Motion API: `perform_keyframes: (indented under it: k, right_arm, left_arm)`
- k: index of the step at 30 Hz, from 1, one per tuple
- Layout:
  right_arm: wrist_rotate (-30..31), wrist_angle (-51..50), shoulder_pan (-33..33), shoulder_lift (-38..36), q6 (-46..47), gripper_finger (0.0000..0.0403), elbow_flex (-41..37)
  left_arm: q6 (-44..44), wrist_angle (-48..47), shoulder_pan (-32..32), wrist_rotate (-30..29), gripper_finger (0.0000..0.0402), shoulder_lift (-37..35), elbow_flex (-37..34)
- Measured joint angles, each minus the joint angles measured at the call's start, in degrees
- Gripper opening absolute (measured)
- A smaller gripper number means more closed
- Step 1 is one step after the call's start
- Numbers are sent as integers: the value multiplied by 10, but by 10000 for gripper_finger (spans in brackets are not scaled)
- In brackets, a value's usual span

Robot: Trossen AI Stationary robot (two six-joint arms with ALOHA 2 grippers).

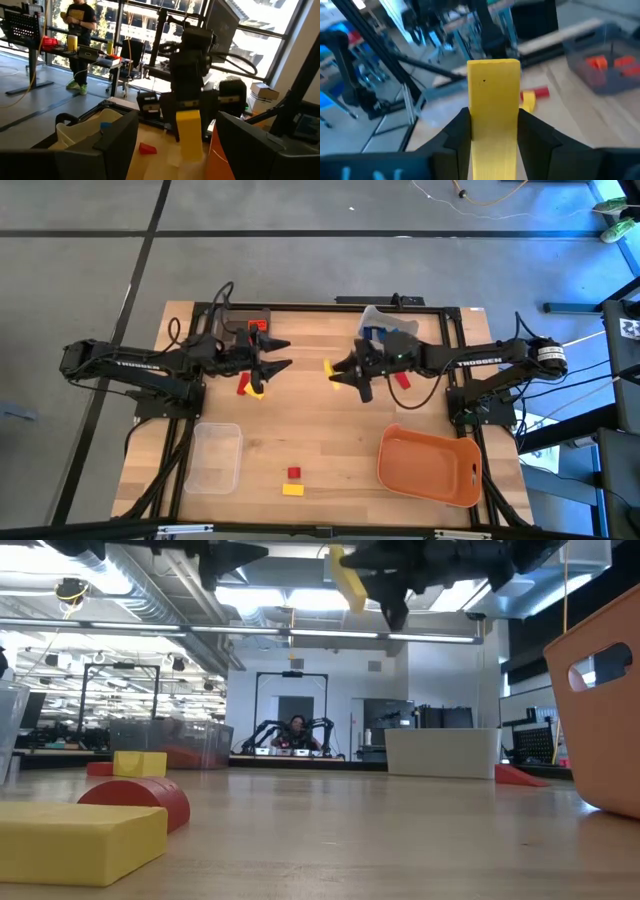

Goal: Sort & place blocks by color
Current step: Put the top right yellow block into the transparent bin

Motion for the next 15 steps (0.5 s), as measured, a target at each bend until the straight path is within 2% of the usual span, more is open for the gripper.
perform_keyframes:
  k: [15]
  right_arm:
    - [6, 7, 0, 0, 0, 124, 0]
  left_arm:
    - [-1, -12, 0, 0, 260, 6, 0]
